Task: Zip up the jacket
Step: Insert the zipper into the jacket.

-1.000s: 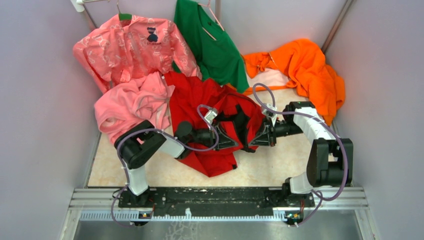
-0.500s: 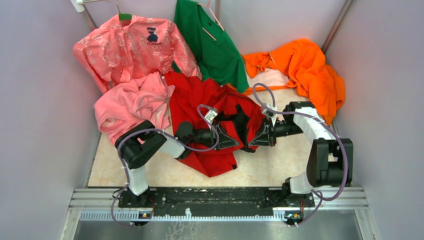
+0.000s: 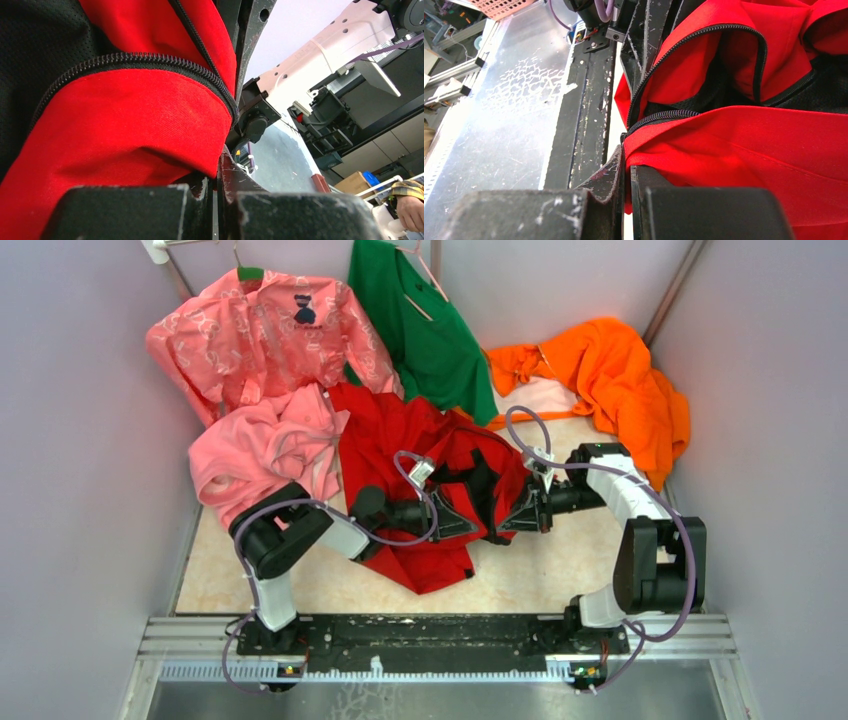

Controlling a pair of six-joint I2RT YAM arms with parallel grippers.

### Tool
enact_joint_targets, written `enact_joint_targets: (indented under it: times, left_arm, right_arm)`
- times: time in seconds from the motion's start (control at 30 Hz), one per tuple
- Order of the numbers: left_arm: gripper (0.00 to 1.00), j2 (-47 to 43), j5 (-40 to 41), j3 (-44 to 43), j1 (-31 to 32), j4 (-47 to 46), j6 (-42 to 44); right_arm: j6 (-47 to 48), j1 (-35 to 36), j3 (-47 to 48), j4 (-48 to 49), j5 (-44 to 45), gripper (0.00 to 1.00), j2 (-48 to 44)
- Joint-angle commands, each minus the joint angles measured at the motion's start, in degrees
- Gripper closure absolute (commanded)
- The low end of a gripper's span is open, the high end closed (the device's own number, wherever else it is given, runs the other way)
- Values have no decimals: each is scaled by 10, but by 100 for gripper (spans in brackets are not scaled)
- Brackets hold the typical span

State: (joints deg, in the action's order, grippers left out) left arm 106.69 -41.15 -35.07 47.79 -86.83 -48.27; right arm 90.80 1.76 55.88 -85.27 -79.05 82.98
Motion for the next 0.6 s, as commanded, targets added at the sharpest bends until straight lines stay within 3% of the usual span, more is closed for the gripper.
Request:
enact_joint_targets:
  times: [0.0,0.27,0.57]
  left_arm:
    - [100,-18,14,10,7,-158,-11]
    - [100,-25,26,20,12,-154,-18]
    - [100,-34,29,19,15,-89,-49]
  right_arm:
    - [7,5,13,-6,-34,100,-7]
    - [7,5,12,-5,-34,100,-5]
    - [-24,5,11,15,-33,100,-2]
